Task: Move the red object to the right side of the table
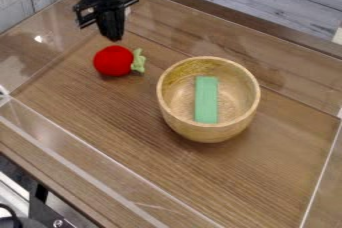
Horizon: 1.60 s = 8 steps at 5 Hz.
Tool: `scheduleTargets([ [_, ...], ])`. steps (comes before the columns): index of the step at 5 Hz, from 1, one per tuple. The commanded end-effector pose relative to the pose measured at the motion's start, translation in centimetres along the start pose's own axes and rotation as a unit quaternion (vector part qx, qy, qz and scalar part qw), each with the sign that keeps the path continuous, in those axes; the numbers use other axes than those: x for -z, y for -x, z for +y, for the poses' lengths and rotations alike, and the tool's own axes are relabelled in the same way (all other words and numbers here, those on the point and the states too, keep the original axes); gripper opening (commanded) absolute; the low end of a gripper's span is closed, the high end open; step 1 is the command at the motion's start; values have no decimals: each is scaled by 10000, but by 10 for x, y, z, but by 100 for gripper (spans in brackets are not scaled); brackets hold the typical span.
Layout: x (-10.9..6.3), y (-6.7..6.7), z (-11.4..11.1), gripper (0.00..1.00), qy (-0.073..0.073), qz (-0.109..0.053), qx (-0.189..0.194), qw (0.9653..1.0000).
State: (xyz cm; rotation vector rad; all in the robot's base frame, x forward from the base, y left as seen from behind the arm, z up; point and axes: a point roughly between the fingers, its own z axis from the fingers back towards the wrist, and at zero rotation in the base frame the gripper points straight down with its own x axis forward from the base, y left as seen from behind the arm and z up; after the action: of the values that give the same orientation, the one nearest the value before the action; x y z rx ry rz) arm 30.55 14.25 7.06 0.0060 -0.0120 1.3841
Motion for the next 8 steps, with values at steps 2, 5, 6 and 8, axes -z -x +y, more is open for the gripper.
scheduleTargets([
  [2, -8, -6, 1, 0, 244, -263, -223, 9991],
  [5, 34, -6, 21, 0, 219, -387, -959, 9944],
  [6, 49, -21, 15, 0, 195, -403, -1232, 9914],
  [8, 56, -35, 14, 0, 175, -504, -1299, 9901],
])
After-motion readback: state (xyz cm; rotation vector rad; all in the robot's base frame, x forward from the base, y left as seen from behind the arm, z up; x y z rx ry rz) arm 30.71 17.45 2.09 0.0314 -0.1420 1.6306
